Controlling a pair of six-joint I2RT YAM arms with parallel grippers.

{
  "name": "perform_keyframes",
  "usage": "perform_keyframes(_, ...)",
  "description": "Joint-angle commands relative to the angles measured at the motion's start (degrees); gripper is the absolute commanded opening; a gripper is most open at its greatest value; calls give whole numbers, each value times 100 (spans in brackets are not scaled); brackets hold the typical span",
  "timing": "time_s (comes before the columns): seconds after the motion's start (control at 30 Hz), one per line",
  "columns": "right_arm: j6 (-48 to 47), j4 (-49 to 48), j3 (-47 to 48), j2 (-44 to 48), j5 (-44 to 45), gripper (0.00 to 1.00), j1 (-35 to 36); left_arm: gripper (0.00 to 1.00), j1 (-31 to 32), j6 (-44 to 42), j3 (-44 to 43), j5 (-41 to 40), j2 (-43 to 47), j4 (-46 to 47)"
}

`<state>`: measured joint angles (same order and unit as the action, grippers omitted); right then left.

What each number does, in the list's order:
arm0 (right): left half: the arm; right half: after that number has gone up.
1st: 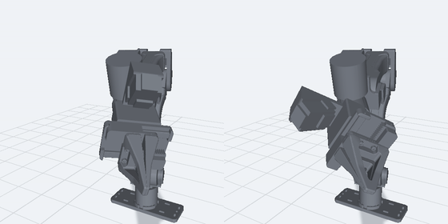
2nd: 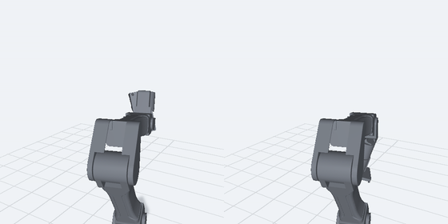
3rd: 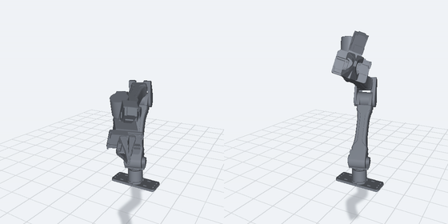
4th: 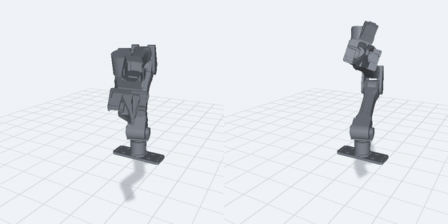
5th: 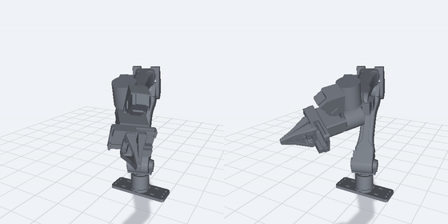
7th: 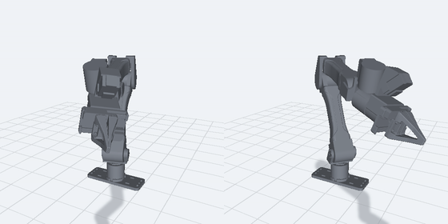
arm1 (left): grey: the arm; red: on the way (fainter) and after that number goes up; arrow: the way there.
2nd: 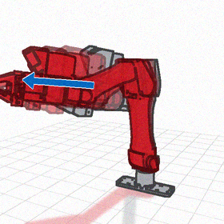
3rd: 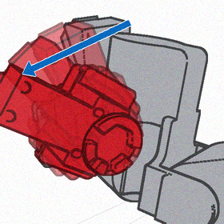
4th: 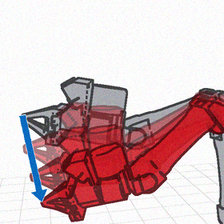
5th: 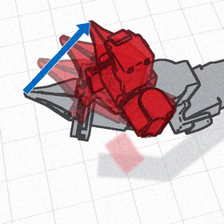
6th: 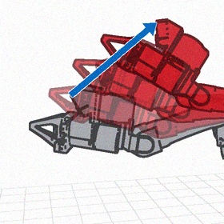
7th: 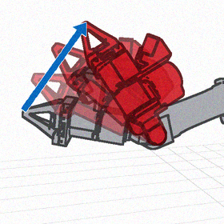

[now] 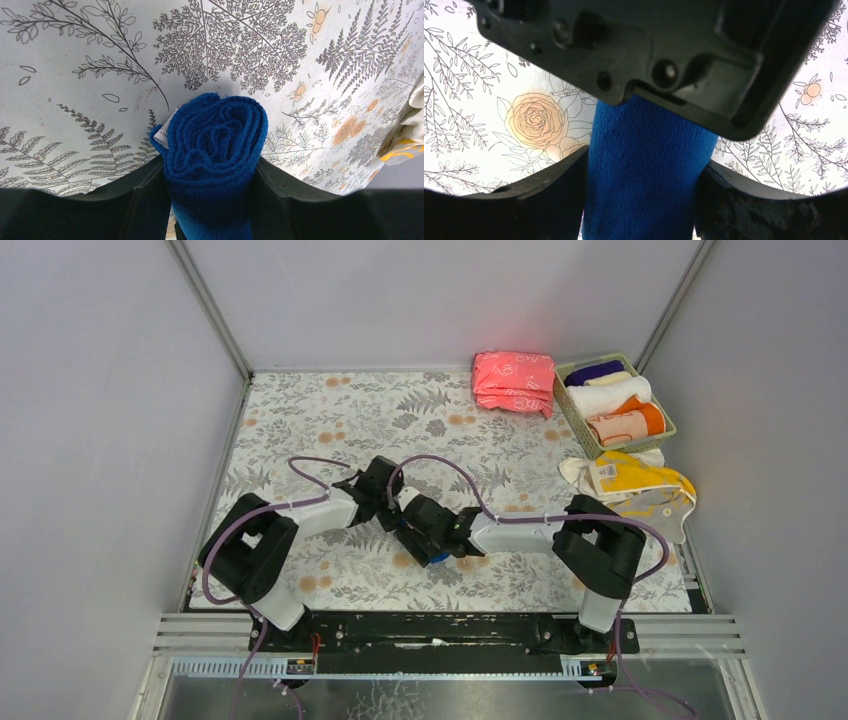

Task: Roll the towels
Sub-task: Pick up the towel at the center of the board.

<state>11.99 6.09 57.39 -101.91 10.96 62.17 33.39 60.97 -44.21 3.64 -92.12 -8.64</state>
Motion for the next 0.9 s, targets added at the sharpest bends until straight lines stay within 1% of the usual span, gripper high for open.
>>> perform_keyframes(0.0,8,-150,79,-328,46,72,80,49,110,-244,276,-221,-429,-849)
perform_keyframes(0.23,163,-111,178,-656,-43,66,64,50,151,-217,293,-225,-459,-754)
perform_keyframes(0.33,254,0,192,-838,-33,55,44,51,150,-238,257,-232,-490,-753)
perform_keyframes(0.4,356,96,125,-776,-52,44,41,52,151,-280,174,-266,-481,-787)
perform_keyframes(0.57,602,314,-203,-98,-94,19,24,58,144,-416,-261,-525,-346,-1133)
perform_keyframes(0.67,751,559,-276,414,-33,13,-54,65,135,-498,-672,-733,-123,-1402)
perform_keyframes(0.73,864,698,-339,763,1,12,-180,71,87,-602,-1066,-876,6,-1622)
perform_keyframes(0.83,1006,954,-395,1242,33,9,-476,80,-156,-811,-1766,-1062,171,-1988)
perform_keyframes(0.87,1015,1034,-409,1406,26,8,-586,81,-285,-894,-1953,-1075,227,-2073)
